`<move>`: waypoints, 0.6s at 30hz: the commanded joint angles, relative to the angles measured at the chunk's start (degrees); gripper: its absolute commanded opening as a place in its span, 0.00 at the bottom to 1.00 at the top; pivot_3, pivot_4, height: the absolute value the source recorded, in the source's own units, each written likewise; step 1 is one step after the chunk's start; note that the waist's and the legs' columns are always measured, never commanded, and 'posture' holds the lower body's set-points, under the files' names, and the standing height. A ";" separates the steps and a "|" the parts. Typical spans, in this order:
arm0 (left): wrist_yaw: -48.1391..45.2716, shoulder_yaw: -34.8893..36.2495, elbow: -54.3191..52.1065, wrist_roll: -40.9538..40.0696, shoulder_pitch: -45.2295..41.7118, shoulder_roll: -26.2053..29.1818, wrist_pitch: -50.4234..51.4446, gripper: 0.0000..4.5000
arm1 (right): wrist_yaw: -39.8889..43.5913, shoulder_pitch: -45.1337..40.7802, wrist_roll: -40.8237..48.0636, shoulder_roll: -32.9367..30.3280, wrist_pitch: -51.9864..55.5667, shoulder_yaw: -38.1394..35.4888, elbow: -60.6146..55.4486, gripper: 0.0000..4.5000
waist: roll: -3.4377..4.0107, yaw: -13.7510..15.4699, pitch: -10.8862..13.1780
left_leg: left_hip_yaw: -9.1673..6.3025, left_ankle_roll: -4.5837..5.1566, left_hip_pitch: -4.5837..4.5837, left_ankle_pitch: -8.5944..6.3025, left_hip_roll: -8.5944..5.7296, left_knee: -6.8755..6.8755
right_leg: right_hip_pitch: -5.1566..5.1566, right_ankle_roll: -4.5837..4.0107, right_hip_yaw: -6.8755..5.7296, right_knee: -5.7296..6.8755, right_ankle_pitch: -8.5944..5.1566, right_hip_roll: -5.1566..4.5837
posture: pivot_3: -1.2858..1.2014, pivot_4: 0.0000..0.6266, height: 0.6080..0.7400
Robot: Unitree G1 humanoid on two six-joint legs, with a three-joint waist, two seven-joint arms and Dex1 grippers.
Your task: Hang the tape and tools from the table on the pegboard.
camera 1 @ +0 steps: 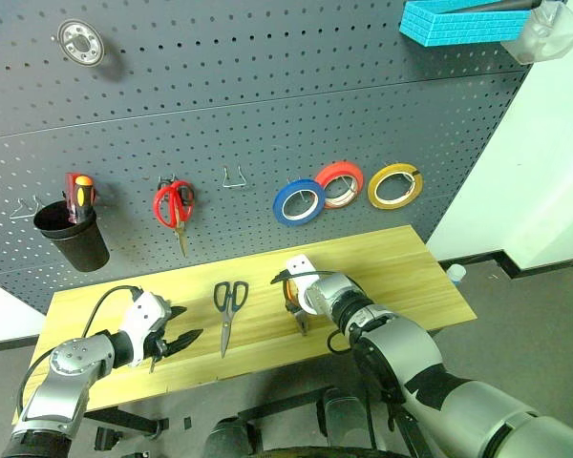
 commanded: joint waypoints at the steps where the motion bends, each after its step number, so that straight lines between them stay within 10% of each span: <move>1: 0.10 0.80 -0.20 -0.30 -0.96 0.19 -1.00 0.73 | 1.23 2.99 -1.07 5.71 -0.89 1.19 -0.46 1.00 | 0.00 0.00 0.00 | 0.00 0.00 0.00 0.00 0.00 0.00 | 0.00 0.00 0.00 0.00 0.00 0.00 | 0.48 0.00 0.98; 18: 0.57 0.64 -1.16 -0.34 0.23 -0.20 -1.07 0.73 | 11.32 5.30 -1.50 8.07 1.80 5.19 -2.38 1.00 | 0.00 0.01 0.00 | 0.00 0.00 0.01 0.00 0.00 0.00 | 0.00 0.01 0.00 0.02 0.00 0.01 | 0.48 0.00 0.98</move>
